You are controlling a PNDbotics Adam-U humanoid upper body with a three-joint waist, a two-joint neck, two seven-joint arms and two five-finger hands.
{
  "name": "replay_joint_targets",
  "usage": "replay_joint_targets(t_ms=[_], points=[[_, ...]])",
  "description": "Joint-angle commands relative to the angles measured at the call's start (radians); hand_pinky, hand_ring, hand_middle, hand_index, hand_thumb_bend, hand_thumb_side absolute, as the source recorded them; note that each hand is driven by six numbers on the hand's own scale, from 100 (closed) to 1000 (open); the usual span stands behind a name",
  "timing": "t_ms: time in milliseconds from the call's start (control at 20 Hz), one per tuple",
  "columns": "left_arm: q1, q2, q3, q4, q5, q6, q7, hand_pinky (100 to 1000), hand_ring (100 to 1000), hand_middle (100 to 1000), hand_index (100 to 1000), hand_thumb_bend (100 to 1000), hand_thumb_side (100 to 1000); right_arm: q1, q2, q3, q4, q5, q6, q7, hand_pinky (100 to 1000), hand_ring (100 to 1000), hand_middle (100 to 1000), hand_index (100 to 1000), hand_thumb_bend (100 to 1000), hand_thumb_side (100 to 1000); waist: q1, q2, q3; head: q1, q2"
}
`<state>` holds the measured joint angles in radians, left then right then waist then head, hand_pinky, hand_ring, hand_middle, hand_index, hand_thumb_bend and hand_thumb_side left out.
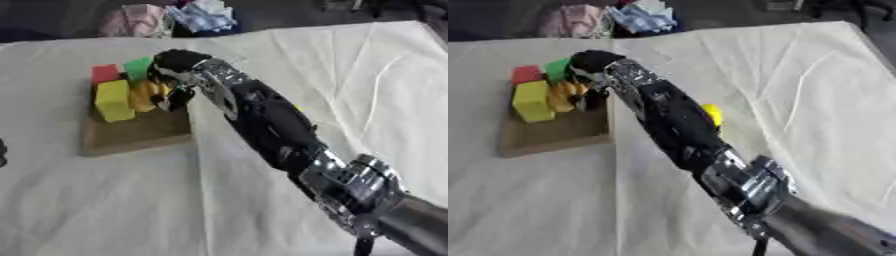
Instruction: Pick up objects on the table and place them in the box.
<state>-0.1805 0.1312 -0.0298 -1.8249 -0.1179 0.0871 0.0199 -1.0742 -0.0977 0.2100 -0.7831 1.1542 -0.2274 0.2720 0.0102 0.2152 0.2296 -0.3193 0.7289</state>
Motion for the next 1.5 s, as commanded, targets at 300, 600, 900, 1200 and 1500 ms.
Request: replay_joint_targets(t_ms=[300,600,900,1200,1500], points=[[-0.015,0.004,-0.004,-0.016,0.003,-0.002,-0.003,708,701,696,778,332,507,-0.018,0.013,-0.002,-0.003,0.050,0.056,-0.090,719,730,751,911,270,629,0.014,-0.013,0.008,-0.011,-0.003],[-0.016,0.004,-0.003,-0.016,0.003,-0.001,-0.001,708,701,696,778,332,508,-0.016,0.008,-0.002,0.001,0.079,0.067,-0.111,789,831,917,989,395,591,0.010,-0.013,0.008,-0.015,-0.006],[-0.017,0.004,-0.002,-0.015,0.002,-0.002,0.000,708,701,696,778,331,508,-0.014,-0.006,-0.008,0.003,0.095,0.066,-0.092,803,847,942,999,405,579,0.007,-0.014,0.005,-0.017,-0.009],[-0.015,0.006,0.001,-0.015,0.001,-0.002,0.002,708,701,696,778,330,508,-0.021,-0.035,-0.003,-0.033,0.061,0.045,-0.065,795,837,910,990,371,568,0.004,-0.016,-0.002,-0.019,-0.007],[-0.011,0.010,0.006,-0.014,-0.002,-0.002,0.007,708,701,695,778,330,508,-0.028,-0.111,0.030,-0.140,-0.066,-0.003,0.050,789,823,864,977,277,498,-0.002,-0.022,-0.021,-0.011,-0.006]])
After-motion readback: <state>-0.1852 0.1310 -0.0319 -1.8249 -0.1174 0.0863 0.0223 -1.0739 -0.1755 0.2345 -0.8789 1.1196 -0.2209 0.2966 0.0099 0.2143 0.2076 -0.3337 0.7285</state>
